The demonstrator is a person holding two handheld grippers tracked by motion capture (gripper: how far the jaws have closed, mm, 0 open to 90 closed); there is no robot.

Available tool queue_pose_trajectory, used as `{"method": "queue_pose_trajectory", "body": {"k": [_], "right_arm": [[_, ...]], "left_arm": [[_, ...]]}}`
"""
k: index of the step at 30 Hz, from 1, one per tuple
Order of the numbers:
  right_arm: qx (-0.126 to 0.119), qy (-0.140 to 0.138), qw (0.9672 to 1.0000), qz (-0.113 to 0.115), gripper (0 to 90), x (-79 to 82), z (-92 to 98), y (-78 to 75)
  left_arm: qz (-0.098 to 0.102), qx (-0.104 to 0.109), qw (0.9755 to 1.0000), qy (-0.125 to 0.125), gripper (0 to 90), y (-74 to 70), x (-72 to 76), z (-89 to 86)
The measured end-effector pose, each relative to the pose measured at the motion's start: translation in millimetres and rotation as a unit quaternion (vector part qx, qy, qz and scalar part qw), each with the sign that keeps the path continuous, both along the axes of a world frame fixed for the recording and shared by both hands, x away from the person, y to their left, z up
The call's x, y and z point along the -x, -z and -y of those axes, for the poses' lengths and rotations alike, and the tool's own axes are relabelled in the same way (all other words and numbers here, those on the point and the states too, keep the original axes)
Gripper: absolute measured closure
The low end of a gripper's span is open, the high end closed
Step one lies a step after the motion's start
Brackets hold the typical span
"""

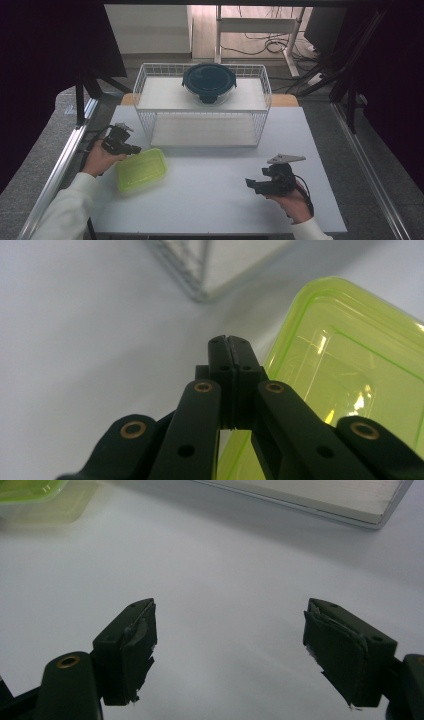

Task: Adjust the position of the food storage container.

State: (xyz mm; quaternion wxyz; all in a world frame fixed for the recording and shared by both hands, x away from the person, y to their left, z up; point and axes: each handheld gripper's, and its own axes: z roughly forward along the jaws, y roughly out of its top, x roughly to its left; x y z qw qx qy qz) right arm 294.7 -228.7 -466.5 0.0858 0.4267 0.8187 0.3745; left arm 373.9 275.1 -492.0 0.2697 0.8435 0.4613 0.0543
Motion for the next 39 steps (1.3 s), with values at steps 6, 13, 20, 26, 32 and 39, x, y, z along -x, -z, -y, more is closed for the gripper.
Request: {"method": "queue_pose_trajectory", "body": {"k": [6, 13, 20, 26, 32, 39], "right_arm": [[0.0, -0.001, 1.0, 0.0, 21.1, 0.6, -1.1, -0.4], [0.001, -0.002, 1.0, -0.002, 21.1, 0.8, -2.3, 0.7], [0.0, 0.0, 1.0, 0.0, 21.2, 1.1, -1.8, 0.5], [0.0, -0.001, 1.0, 0.001, 21.2, 1.2, 0.1, 0.4], [-0.002, -0.001, 1.0, -0.001, 21.1, 1.8, -0.9, -0.3], [0.001, -0.008, 1.0, -0.002, 21.1, 2.1, -5.7, 1.3]], "left_arm": [[-0.005, -0.006, 0.9992, 0.039, 90.0, 0.2, 9.0, 19.8], [-0.007, -0.007, 0.9976, 0.068, 90.0, 0.5, 17.6, 37.5], [0.0, -0.004, 0.9989, 0.046, 90.0, -2.3, 18.0, 33.8], [0.025, -0.005, 0.9993, -0.025, 90.0, -18.7, 34.7, 8.9], [0.034, 0.011, 0.993, -0.113, 90.0, -27.6, 66.0, -17.3], [0.02, 0.037, 0.9868, -0.156, 90.0, -15.3, 99.4, -39.6]]}}
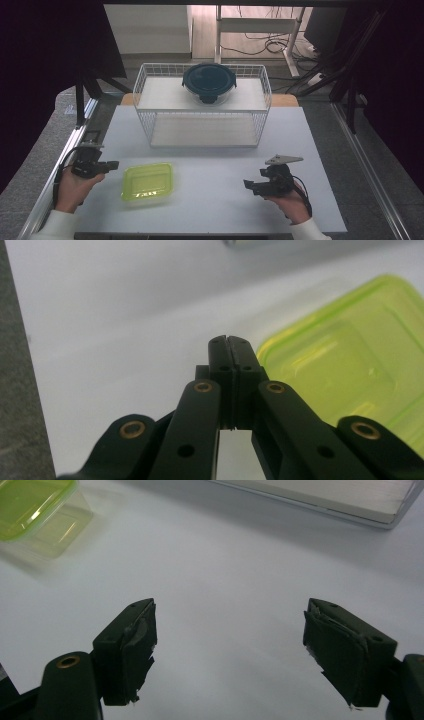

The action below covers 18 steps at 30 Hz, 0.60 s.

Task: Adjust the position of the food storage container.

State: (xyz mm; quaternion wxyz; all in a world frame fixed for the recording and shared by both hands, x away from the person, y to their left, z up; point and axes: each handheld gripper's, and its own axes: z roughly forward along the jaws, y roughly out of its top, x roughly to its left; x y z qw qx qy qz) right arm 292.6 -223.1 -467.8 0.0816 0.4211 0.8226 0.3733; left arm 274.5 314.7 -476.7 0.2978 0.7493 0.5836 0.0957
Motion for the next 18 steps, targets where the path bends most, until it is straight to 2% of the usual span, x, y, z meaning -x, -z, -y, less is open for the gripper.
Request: {"method": "queue_pose_trajectory", "body": {"k": [5, 9, 10, 12, 18], "right_arm": [[0.001, -0.001, 1.0, 0.001, 21.1, 0.6, -1.3, -0.5], [0.0, 0.001, 1.0, 0.004, 21.1, 1.1, -0.1, -1.9], [0.0, 0.001, 1.0, 0.004, 21.1, 1.1, -0.1, -1.9], [0.0, 0.002, 1.0, 0.004, 21.1, 1.3, 0.3, -1.7], [0.001, 0.0, 1.0, 0.004, 21.1, 1.3, 0.1, -1.5]], "left_arm": [[-0.01, 0.012, 0.9998, -0.011, 90.0, 12.4, 12.9, -4.3], [-0.028, 0.021, 0.9993, -0.01, 90.0, 24.9, 19.4, -2.5], [-0.028, 0.021, 0.9993, -0.01, 90.0, 24.9, 19.4, -2.5], [-0.037, 0.035, 0.9987, -0.008, 90.0, 31.9, 20.7, -1.5], [-0.047, 0.037, 0.9982, -0.002, 90.0, 38.0, 18.1, 3.0]]}}
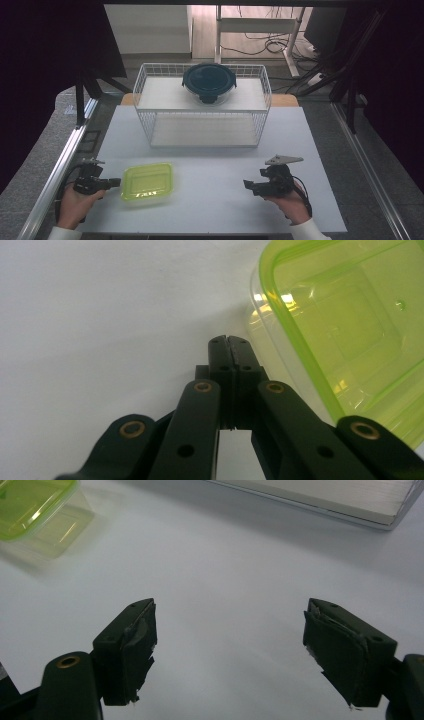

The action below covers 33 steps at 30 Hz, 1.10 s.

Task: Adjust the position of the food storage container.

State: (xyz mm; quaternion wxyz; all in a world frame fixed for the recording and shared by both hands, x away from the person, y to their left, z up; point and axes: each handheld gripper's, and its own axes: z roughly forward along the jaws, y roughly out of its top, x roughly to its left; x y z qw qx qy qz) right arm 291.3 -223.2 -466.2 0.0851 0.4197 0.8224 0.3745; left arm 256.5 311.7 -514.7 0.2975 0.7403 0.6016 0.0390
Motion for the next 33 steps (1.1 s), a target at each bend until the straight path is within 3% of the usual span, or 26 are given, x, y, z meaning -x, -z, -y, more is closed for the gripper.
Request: {"method": "queue_pose_trajectory", "body": {"k": [4, 10, 14, 33], "right_arm": [[0.0, 0.002, 1.0, -0.001, 21.2, -0.3, 0.7, 0.1], [-0.001, 0.002, 1.0, -0.001, 21.2, -0.1, 0.6, 0.0], [0.0, 0.001, 1.0, -0.001, 21.1, -0.4, 0.1, 0.5], [0.0, 0.004, 1.0, -0.004, 21.1, -0.9, 1.4, 1.6]], "left_arm": [[-0.004, 0.018, 0.9998, 0.008, 90.0, 2.0, -2.6, 3.0], [-0.007, 0.018, 0.9997, 0.013, 90.0, 3.5, -5.2, 8.5], [-0.009, 0.034, 0.9991, 0.025, 90.0, 4.6, -9.0, 16.6], [-0.019, 0.044, 0.9962, 0.073, 90.0, 10.6, -28.1, 63.2]]}}
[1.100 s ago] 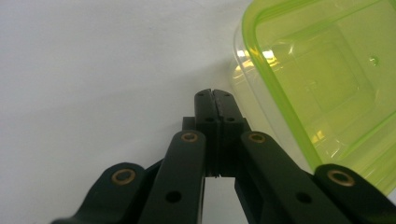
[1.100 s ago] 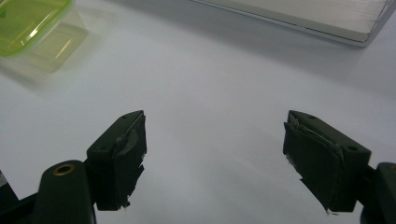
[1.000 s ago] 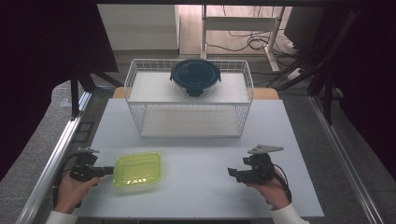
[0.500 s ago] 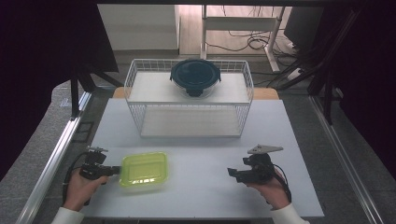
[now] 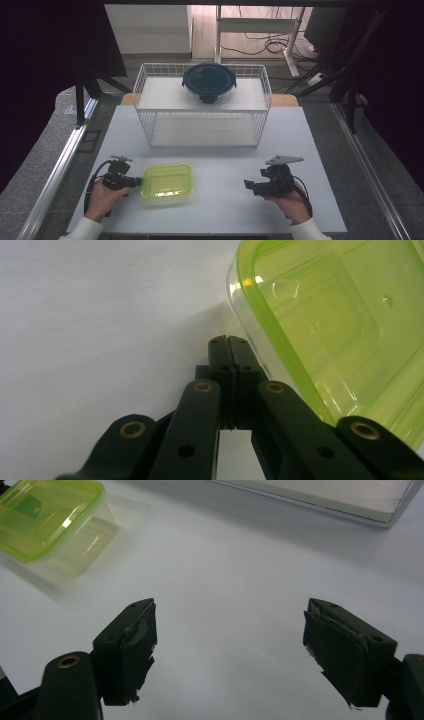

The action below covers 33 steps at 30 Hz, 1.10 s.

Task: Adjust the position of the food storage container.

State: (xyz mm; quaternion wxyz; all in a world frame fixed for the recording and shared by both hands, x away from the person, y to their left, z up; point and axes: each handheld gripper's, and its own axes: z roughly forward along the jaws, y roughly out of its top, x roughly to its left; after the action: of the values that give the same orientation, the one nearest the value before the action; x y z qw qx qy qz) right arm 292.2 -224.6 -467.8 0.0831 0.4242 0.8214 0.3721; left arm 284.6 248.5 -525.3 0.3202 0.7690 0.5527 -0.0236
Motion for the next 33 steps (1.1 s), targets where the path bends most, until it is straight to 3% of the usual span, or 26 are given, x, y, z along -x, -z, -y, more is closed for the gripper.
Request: {"method": "queue_pose_trajectory", "body": {"k": [15, 21, 33], "right_arm": [[-0.001, -0.002, 1.0, -0.002, 21.1, -0.3, -0.5, 1.2], [-0.001, -0.003, 1.0, -0.002, 21.1, 0.1, -0.5, 1.2], [-0.001, -0.004, 1.0, -0.002, 21.1, 0.4, -0.5, 1.0]], "left_arm": [[0.001, 0.008, 0.9991, 0.041, 90.0, -3.8, -10.4, 41.0], [-0.001, 0.006, 0.9977, 0.068, 90.0, -3.2, -12.1, 62.7], [0.001, 0.014, 0.9954, 0.095, 90.0, -3.3, -14.4, 94.2]]}}
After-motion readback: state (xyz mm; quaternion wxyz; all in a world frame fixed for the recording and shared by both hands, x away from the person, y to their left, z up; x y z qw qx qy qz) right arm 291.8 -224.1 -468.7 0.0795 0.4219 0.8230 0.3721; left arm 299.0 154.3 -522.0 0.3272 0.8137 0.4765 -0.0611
